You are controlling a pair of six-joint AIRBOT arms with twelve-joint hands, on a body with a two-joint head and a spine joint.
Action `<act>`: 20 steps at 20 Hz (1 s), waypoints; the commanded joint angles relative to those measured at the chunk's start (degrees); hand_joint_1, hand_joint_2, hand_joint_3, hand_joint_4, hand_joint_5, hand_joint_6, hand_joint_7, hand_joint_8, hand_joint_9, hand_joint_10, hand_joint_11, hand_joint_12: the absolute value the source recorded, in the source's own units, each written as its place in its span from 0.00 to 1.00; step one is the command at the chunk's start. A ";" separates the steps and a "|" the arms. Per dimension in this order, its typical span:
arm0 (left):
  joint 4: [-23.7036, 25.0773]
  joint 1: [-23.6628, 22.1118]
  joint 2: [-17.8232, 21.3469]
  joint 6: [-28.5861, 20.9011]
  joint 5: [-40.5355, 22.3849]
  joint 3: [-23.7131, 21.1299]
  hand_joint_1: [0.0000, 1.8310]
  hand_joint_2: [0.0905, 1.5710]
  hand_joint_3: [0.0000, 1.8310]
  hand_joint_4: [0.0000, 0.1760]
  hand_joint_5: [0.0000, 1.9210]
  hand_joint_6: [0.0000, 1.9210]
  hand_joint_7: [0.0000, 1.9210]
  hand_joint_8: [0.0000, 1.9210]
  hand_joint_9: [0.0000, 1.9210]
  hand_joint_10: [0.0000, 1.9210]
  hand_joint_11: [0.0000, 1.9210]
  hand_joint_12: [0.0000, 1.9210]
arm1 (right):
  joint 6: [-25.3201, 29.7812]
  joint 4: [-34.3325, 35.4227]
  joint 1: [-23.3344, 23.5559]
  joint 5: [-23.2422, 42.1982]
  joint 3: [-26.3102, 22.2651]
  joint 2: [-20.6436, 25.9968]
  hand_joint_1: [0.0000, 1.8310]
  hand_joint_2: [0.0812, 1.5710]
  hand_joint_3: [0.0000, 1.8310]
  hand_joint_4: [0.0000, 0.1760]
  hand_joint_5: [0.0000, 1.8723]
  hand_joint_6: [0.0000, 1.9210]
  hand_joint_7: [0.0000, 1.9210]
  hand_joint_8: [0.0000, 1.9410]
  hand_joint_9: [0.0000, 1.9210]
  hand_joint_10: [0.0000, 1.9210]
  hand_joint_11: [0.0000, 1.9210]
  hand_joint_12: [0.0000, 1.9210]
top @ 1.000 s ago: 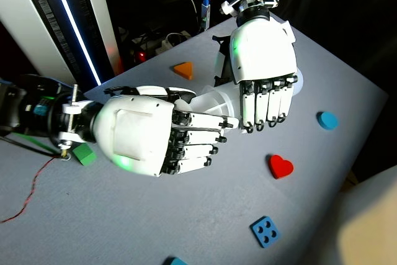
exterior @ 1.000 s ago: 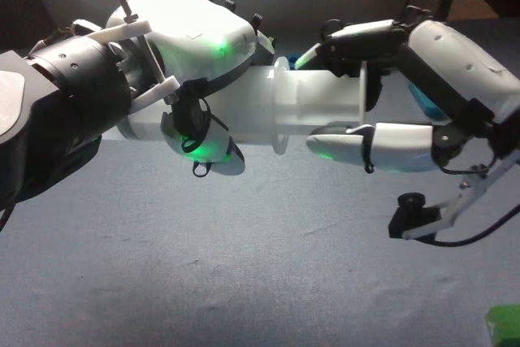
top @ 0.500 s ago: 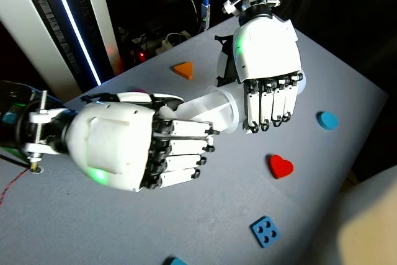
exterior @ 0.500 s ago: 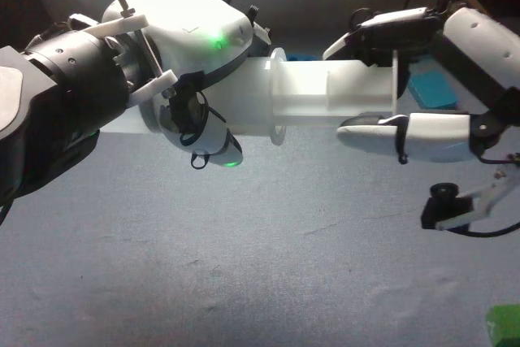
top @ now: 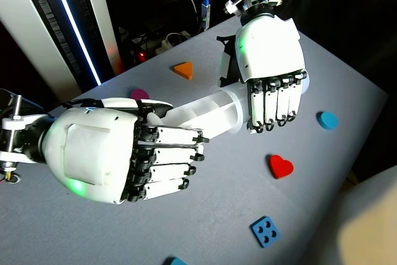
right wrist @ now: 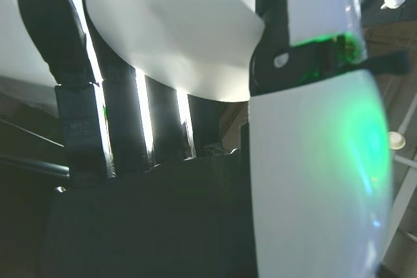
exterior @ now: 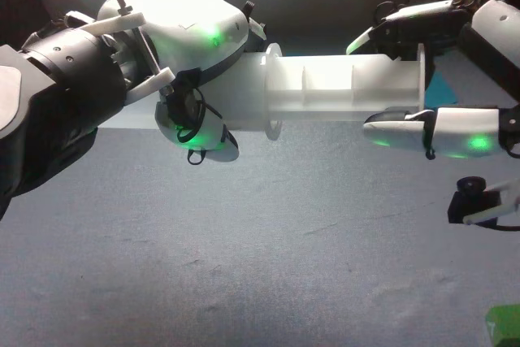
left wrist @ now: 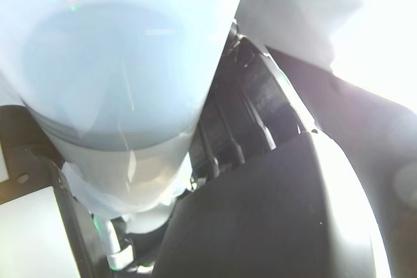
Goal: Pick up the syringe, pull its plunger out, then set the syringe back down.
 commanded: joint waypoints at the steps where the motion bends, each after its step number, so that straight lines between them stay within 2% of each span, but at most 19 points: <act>1: 3.56 -0.61 1.12 2.88 3.40 0.49 0.74 0.73 0.00 0.00 0.46 0.58 0.40 0.63 0.41 0.74 0.40 0.61 | -2.00 4.38 -0.02 8.20 0.96 1.70 0.76 0.68 0.00 0.00 0.48 0.51 0.57 0.37 0.51 0.62 0.47 0.62; 4: 3.56 -0.65 1.12 2.88 3.40 0.67 0.74 0.74 0.00 0.00 0.45 0.59 0.40 0.63 0.40 0.75 0.38 0.63 | -1.91 3.89 -0.04 8.32 0.89 2.36 0.76 0.68 0.00 0.00 0.48 0.52 0.58 0.36 0.51 0.62 0.48 0.62; 6: 3.56 -0.77 1.19 2.88 3.40 0.67 0.74 0.73 0.00 0.00 0.46 0.57 0.44 0.60 0.42 0.72 0.41 0.62 | -1.72 3.19 -0.06 8.32 0.84 2.92 0.76 0.68 0.00 0.00 0.49 0.50 0.58 0.37 0.52 0.62 0.48 0.62; 8: 3.56 -0.76 1.22 2.88 3.40 0.65 0.74 0.73 0.00 0.00 0.42 0.58 0.46 0.60 0.42 0.73 0.42 0.61 | -1.60 2.61 -0.16 8.32 0.74 3.64 0.76 0.67 0.00 0.00 0.50 0.48 0.58 0.36 0.51 0.63 0.47 0.63; 9: 3.56 -0.75 1.23 2.88 3.40 0.66 0.74 0.73 0.00 0.00 0.45 0.57 0.44 0.60 0.42 0.72 0.41 0.61 | -1.60 2.59 -0.22 8.32 0.70 3.99 0.76 0.67 0.00 0.00 0.50 0.48 0.58 0.36 0.51 0.63 0.47 0.63; 12: 3.56 -0.76 1.27 2.88 3.40 0.71 0.74 0.72 0.00 0.00 0.43 0.57 0.46 0.58 0.44 0.71 0.42 0.61 | -1.60 2.48 -0.31 8.32 0.66 4.76 0.76 0.67 0.00 0.00 0.50 0.48 0.58 0.35 0.52 0.62 0.48 0.63; 13: 3.56 -0.78 1.29 2.88 3.40 0.72 0.74 0.72 0.00 0.00 0.44 0.57 0.46 0.57 0.44 0.71 0.42 0.61 | -1.59 2.45 -0.30 8.32 0.64 4.97 0.70 0.67 0.00 0.00 0.52 0.48 0.60 0.39 0.53 0.50 0.47 0.63; 14: 3.56 -0.79 1.30 2.87 3.40 0.71 0.74 0.72 0.00 0.00 0.45 0.57 0.45 0.57 0.44 0.72 0.42 0.61 | -1.58 2.39 -0.30 8.32 0.60 5.22 0.69 0.66 0.00 0.00 0.53 0.47 0.61 0.39 0.55 0.44 0.47 0.62; 15: 3.56 -0.80 1.31 2.87 3.38 0.69 0.74 0.72 0.00 0.00 0.43 0.58 0.46 0.57 0.44 0.72 0.41 0.61 | -1.49 2.27 -0.30 8.32 0.58 5.51 0.74 0.67 0.00 0.00 0.51 0.46 0.60 0.34 0.52 0.59 0.46 0.64; 16: 3.56 -0.83 1.34 2.87 3.34 0.67 0.74 0.72 0.00 0.00 0.43 0.57 0.46 0.57 0.44 0.71 0.41 0.61 | -1.44 2.23 -0.30 8.32 0.57 5.67 0.75 0.67 0.00 0.00 0.51 0.46 0.60 0.34 0.51 0.63 0.46 0.65; 20: 3.56 -0.95 1.39 2.87 3.27 0.57 0.74 0.72 0.00 0.00 0.45 0.57 0.46 0.56 0.43 0.72 0.41 0.61 | -1.36 2.04 -0.34 8.35 0.40 6.47 0.76 0.67 0.00 0.00 0.50 0.49 0.60 0.33 0.50 0.63 0.47 0.65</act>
